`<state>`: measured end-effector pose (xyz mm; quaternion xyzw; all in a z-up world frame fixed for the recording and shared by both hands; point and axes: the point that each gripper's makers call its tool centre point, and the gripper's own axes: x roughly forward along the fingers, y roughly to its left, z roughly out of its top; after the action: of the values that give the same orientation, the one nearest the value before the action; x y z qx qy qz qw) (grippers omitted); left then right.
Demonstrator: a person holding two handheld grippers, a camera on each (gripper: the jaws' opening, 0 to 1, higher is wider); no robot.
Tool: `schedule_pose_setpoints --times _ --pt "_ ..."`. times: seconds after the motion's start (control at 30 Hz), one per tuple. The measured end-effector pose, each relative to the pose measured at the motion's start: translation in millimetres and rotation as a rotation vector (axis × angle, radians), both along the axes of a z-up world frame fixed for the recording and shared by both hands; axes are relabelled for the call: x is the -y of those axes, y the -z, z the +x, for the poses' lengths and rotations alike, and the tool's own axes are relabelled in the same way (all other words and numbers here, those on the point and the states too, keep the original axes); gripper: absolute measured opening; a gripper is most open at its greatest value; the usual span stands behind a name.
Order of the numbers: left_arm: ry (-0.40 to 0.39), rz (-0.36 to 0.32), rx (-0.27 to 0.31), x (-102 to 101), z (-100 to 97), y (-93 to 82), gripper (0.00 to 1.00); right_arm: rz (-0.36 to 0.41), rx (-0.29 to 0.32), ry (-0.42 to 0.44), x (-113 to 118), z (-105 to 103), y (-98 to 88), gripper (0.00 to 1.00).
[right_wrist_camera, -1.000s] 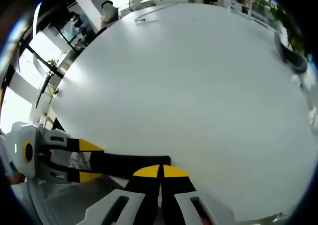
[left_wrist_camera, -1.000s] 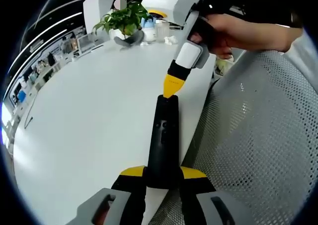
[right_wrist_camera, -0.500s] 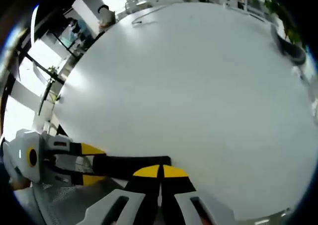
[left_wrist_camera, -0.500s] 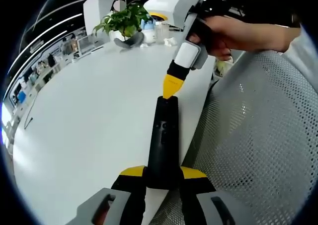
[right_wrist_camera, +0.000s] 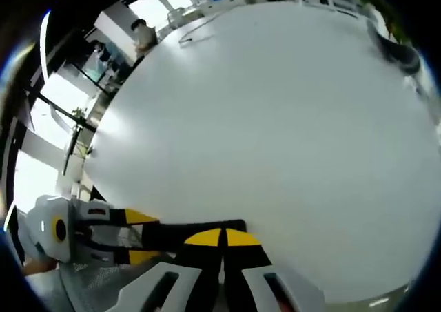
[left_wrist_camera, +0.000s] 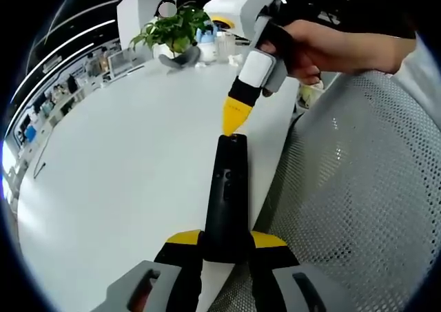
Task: Press the specified remote control buttons in sequence, fully releasing each button before pressing the next.
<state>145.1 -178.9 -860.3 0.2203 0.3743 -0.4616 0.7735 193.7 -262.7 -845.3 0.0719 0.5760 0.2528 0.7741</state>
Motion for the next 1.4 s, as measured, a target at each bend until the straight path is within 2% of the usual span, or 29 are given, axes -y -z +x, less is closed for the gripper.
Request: schedule_pose_setpoints --times 0.2,0.3,0.33,0.43,0.77,0.97,1.1,1.2,1.4 --pt "0.0 -0.002 0.001 0.6 0.3 -0.3 0.25 -0.002 -0.007 -0.041 -6.1 -4.7 1.0 0.0" --pt "0.0 -0.001 0.001 0.7 0.4 -0.4 0.25 -0.074 0.0 -0.081 -0.8 -7.2 7.0 0.0" --pt "0.0 -0.001 0.002 0.7 0.4 -0.5 0.25 -0.051 0.007 -0.073 -6.4 -6.3 5.9 0.0" --pt "-0.001 -0.001 0.002 0.7 0.6 -0.5 0.25 -0.063 0.015 -0.083 -4.1 -6.2 6.8 0.0" --pt "-0.001 -0.002 0.001 0.9 1.0 0.0 0.25 -0.03 -0.007 -0.048 -2.3 -4.8 6.2 0.0" --pt "-0.003 -0.003 0.002 1.2 1.2 0.1 0.25 -0.038 0.017 -0.06 -3.1 -4.4 5.8 0.0" --pt "-0.002 -0.003 0.002 1.2 1.1 0.2 0.25 0.022 -0.027 0.013 -1.4 -2.8 6.0 0.0" --pt "0.001 -0.003 0.004 1.3 0.9 0.2 0.25 0.03 -0.033 0.022 -1.3 -2.2 5.7 0.0" --pt "0.006 -0.003 0.007 1.3 0.6 0.3 0.25 0.008 0.004 -0.001 -4.4 -1.1 4.6 0.0"
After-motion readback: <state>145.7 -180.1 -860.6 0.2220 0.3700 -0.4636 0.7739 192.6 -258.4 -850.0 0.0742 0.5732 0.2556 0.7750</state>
